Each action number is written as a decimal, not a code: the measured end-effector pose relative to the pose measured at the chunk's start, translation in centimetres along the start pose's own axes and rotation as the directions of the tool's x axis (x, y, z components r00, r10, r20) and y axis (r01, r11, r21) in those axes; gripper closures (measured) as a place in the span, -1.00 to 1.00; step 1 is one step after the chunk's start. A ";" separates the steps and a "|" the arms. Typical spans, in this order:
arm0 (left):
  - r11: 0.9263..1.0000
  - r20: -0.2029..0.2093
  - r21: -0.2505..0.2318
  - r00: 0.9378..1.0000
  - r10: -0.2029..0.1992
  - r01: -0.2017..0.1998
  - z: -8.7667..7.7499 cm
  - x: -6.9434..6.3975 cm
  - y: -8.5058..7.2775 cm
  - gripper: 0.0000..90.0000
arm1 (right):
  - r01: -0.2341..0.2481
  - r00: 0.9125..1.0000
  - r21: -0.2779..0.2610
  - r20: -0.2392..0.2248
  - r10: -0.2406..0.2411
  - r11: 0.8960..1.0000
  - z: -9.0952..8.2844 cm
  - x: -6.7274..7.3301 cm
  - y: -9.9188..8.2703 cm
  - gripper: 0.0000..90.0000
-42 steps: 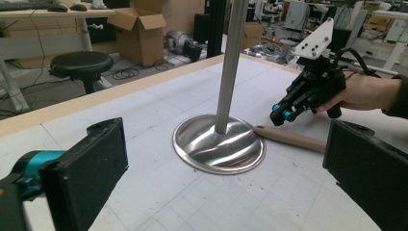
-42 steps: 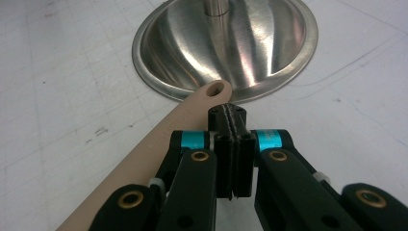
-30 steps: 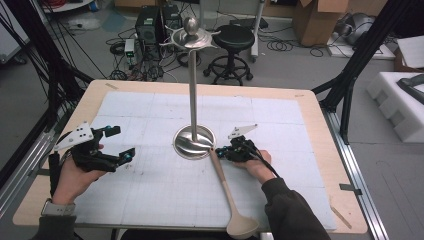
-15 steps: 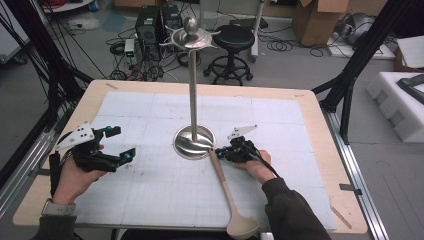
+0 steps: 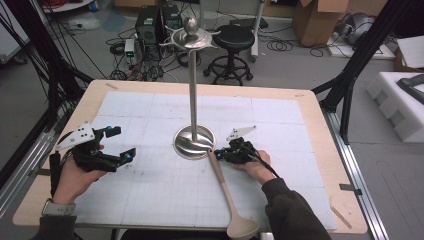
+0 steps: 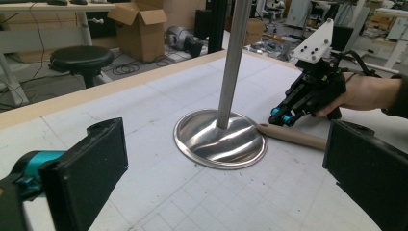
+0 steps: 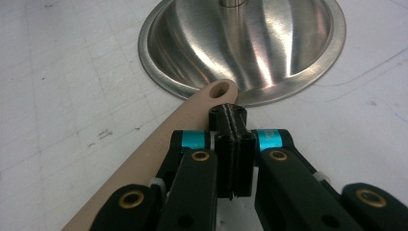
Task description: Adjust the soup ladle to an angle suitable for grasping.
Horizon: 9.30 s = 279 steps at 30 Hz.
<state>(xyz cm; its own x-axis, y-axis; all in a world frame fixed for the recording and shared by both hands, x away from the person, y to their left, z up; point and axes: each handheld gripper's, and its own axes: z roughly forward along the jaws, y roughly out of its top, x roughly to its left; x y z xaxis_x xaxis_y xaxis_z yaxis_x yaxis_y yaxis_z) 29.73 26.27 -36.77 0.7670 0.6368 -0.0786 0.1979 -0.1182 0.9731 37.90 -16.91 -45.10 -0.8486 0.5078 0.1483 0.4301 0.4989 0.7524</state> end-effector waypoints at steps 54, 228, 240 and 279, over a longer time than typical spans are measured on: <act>1.000 -0.004 -0.010 1.000 -0.006 0.006 -0.1 0.2 0.0 -0.95 | 0.099 0.994 0.051 -0.054 -0.097 0.994 2.2 4.0 1.7 1.00; 0.999 -0.017 -0.032 0.999 -0.041 0.040 -0.4 1.3 0.1 -0.95 | 0.285 0.959 0.400 -0.129 -0.254 0.871 -7.1 9.8 -3.3 1.00; 0.999 -0.014 -0.033 0.999 -0.044 0.043 -0.4 1.3 0.0 -0.95 | 0.149 0.988 0.242 -0.008 -0.152 0.959 -7.0 8.9 0.2 1.00; 0.998 -0.012 -0.043 0.999 -0.049 0.048 -1.0 1.3 -0.1 -0.95 | 0.131 0.985 0.281 0.068 -0.156 0.951 1.6 6.5 3.5 1.00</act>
<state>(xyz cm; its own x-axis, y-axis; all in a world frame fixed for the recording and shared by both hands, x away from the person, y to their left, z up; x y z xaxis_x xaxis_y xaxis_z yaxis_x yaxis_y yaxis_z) 30.14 27.87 -36.72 0.7493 0.6507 -0.1232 0.2078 -0.0543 0.9767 34.41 -10.79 -42.55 -0.8824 0.4703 -0.0149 0.3840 0.7382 0.5547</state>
